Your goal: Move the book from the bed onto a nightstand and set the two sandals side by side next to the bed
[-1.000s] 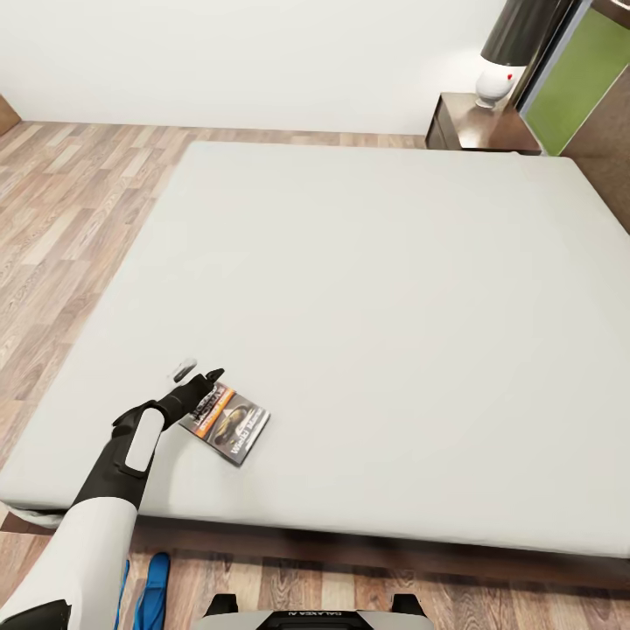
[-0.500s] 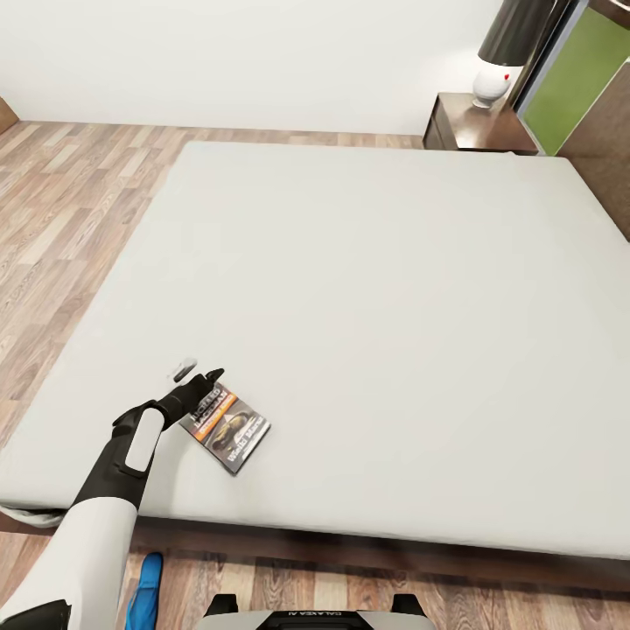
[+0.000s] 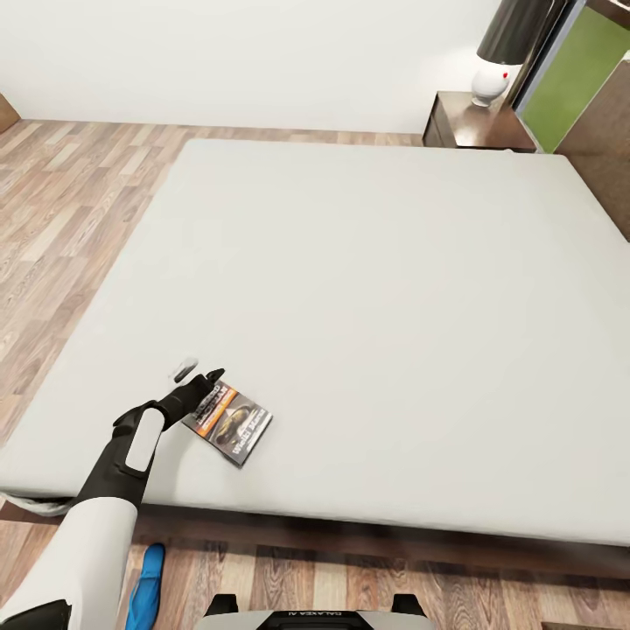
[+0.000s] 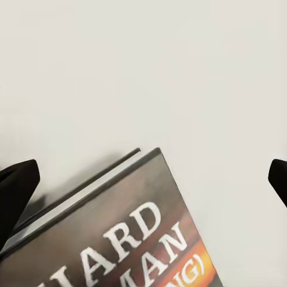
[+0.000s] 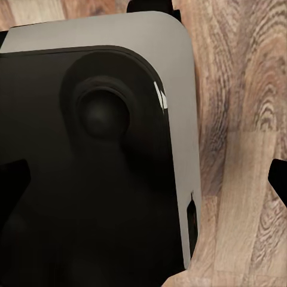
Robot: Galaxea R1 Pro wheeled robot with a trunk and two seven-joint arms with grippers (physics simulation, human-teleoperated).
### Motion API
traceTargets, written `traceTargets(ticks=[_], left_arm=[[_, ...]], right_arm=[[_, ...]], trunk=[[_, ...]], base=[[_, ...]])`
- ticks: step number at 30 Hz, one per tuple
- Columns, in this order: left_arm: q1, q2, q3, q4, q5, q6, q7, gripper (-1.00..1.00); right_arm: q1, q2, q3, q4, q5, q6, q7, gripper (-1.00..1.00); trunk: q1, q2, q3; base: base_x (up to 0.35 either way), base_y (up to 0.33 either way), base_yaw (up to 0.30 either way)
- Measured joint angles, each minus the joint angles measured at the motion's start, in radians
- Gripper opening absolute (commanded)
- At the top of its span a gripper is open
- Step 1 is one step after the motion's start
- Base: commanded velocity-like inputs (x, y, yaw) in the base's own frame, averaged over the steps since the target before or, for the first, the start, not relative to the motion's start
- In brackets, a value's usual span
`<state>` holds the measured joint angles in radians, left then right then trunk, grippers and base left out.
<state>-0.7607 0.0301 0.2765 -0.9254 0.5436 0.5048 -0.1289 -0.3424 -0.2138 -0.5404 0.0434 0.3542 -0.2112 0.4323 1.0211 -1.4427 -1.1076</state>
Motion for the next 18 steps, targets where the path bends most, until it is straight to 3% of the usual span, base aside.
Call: traceTargets(ticks=[18], left_arm=[[0.000,0.000,0.001,-0.005,-0.010,-0.003,0.000,1.00]], right_arm=[[0.000,0.000,0.000,0.000,-0.001,-0.001,0.000,1.00]], trunk=[[0.000,0.000,0.000]], base=[[0.000,-0.046,0.000]])
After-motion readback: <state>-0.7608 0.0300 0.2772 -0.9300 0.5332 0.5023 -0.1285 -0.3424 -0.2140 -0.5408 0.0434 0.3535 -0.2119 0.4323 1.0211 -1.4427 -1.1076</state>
